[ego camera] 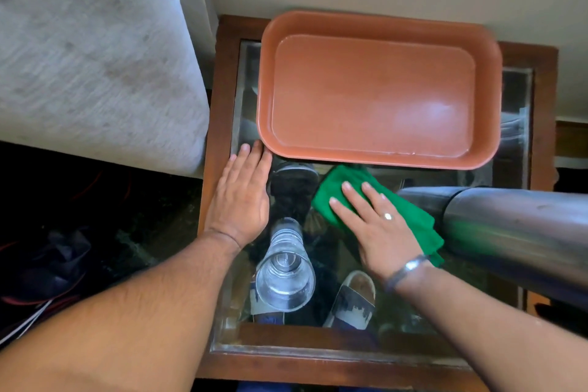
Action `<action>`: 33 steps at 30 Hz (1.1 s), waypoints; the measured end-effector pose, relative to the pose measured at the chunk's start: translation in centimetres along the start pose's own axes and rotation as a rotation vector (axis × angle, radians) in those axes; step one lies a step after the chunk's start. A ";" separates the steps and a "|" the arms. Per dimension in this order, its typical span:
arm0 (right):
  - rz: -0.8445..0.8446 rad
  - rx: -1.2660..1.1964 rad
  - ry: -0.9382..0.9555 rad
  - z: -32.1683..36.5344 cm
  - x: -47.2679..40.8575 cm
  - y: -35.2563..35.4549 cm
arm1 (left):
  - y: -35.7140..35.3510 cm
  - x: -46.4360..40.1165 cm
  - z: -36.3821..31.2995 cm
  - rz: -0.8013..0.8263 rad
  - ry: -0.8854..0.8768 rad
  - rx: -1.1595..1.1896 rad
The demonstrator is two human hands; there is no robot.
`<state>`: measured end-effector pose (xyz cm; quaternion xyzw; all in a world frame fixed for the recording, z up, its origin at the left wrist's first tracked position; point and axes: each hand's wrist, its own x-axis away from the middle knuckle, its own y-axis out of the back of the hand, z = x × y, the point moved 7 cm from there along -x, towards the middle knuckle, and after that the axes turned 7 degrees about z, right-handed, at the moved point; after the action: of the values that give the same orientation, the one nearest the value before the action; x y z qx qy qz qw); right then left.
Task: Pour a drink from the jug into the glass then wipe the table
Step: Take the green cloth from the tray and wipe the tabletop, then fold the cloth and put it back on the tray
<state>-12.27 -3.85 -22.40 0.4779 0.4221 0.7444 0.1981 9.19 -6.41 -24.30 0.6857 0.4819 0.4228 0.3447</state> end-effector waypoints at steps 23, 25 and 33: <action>0.017 0.003 0.103 2.0 5.0 -1.9 | 0.3 -0.2 -0.8 0.050 -0.013 -0.104; -0.001 -0.083 -0.147 -0.2 5.8 -0.5 | 0.8 -0.3 -1.2 0.175 0.007 -0.176; 0.296 -0.132 -0.453 -2.8 4.5 1.3 | 4.2 -1.9 -10.0 0.478 -0.552 -0.272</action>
<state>-16.68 -2.67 -19.45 0.6749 0.2432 0.6652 0.2071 1.26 -8.79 -16.96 0.8146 0.1372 0.3511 0.4409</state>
